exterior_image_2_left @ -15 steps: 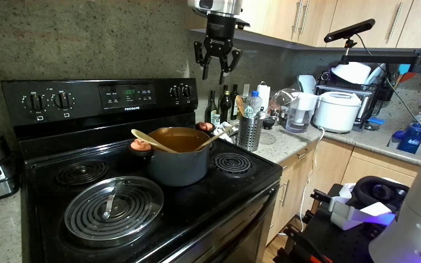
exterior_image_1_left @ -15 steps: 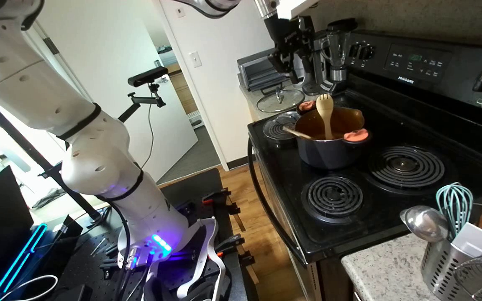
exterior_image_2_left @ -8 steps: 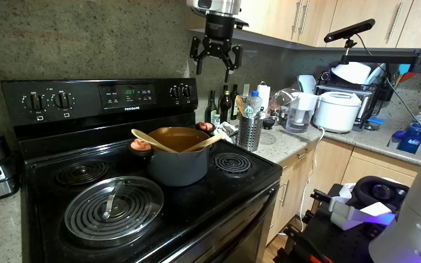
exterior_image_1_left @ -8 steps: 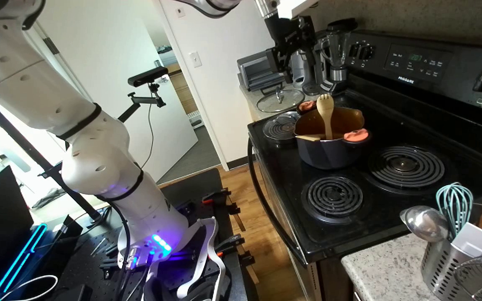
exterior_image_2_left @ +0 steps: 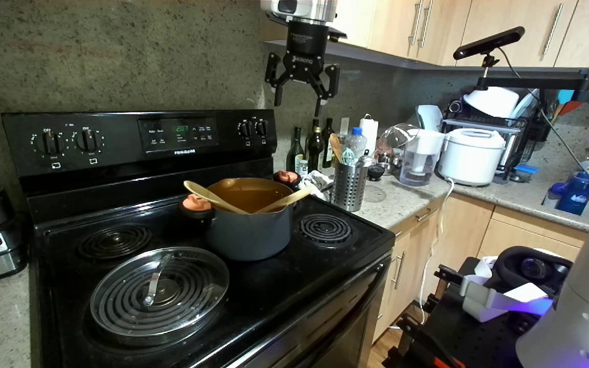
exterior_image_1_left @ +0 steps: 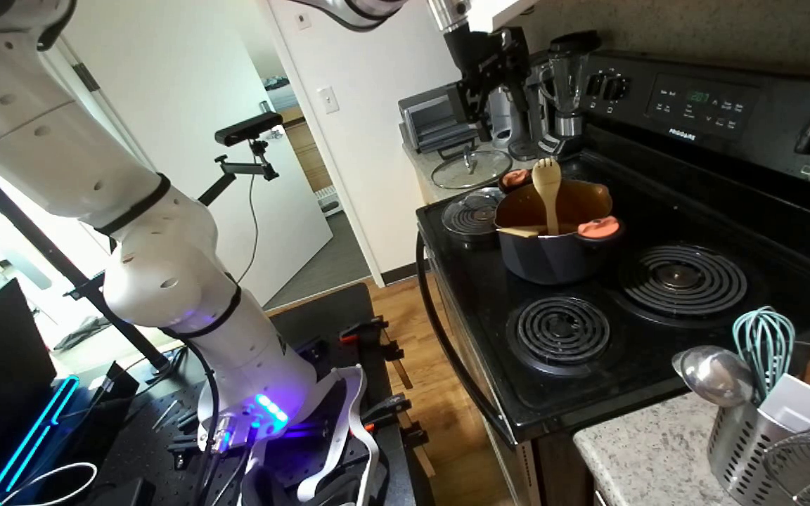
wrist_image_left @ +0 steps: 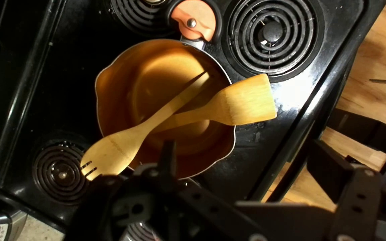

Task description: Remove the wooden spatula from the the holder and place it inside the pot on the stove

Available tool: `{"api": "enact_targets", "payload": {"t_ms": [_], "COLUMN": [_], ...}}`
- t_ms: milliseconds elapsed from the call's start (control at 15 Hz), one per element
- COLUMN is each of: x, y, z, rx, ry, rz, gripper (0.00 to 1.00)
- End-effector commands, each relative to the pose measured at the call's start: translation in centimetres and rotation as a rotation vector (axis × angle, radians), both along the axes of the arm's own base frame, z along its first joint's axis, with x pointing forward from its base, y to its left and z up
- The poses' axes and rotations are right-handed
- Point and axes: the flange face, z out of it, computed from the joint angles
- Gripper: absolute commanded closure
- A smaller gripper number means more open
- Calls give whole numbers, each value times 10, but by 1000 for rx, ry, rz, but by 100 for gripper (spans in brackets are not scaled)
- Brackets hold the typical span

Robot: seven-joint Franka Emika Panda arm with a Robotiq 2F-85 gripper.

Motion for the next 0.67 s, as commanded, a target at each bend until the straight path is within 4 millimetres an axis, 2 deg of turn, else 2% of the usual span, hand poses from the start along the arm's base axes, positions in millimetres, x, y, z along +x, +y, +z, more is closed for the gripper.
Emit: {"api": "enact_targets", "payload": {"t_ms": [0,600], "x": [-9,-39], "y": [11,68], "z": [-5,-38], "rx": [6,51], "ry": [23,83], "rz": [55,160], "gripper": [0,0]}}
